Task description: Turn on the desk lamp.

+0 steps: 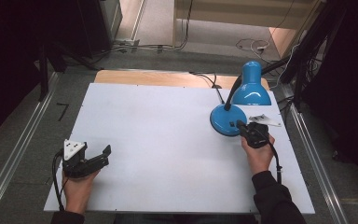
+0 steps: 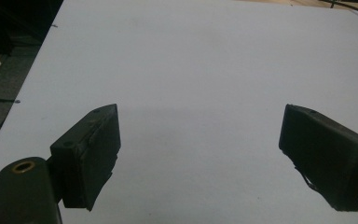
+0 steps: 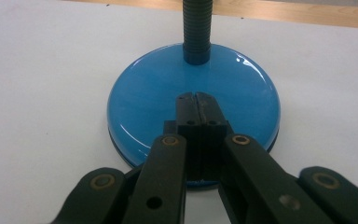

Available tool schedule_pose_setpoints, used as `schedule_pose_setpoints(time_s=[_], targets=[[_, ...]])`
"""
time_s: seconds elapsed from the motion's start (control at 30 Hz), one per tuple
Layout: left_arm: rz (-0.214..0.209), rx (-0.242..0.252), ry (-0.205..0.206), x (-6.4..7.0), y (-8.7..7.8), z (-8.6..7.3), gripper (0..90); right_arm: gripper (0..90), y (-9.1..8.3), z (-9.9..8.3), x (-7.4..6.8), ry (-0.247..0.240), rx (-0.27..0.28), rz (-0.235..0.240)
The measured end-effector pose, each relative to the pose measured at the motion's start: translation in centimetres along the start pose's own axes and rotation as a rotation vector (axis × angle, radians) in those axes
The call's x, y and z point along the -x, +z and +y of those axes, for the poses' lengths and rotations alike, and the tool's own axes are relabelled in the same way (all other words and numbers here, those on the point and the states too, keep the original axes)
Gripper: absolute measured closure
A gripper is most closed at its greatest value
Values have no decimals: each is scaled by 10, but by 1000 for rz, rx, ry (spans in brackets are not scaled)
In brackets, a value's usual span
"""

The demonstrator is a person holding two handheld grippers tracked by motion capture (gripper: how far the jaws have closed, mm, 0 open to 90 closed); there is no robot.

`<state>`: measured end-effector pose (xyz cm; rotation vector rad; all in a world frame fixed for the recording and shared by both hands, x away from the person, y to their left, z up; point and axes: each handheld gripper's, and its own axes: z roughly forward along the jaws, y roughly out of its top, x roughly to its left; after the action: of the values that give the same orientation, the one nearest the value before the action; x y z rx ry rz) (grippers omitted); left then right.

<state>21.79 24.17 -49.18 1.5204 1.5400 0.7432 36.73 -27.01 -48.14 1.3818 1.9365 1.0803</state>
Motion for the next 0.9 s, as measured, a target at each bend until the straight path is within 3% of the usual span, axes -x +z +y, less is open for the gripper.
schedule_pose_setpoints(time_s=[0.9], targets=[[-8,-4,2,-2,2,0,129,876,21,5,-1,-3,-17,3]])
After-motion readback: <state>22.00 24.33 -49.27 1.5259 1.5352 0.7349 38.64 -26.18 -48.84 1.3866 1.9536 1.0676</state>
